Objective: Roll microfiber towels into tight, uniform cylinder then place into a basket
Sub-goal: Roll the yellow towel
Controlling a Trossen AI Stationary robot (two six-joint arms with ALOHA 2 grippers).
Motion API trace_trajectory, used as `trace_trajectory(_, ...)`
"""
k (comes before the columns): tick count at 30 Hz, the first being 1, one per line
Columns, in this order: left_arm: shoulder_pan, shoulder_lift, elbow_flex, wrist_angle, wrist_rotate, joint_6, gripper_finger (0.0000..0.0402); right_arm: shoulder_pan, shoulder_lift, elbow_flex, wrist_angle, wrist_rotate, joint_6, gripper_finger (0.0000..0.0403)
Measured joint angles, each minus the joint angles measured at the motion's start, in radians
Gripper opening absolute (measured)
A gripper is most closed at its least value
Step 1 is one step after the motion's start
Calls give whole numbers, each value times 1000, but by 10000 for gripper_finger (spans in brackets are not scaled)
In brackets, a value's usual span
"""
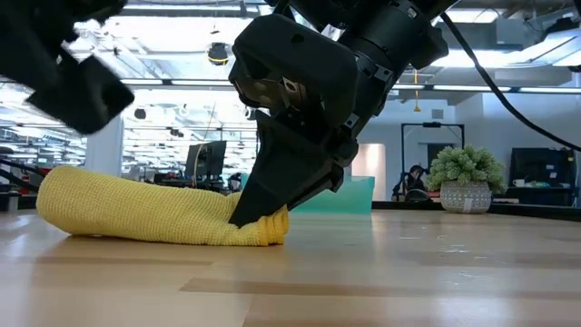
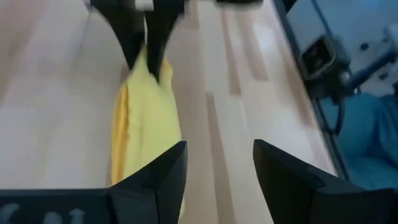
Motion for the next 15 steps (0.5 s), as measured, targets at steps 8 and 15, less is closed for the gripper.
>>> trace_trajectory(8, 9, 161, 7, 97, 58, -4, 176, 0, 0, 0, 1, -1, 1, 39)
trace_trajectory(15, 48, 186, 9, 87, 27, -70, 176, -1, 0, 0, 2, -11, 2, 39)
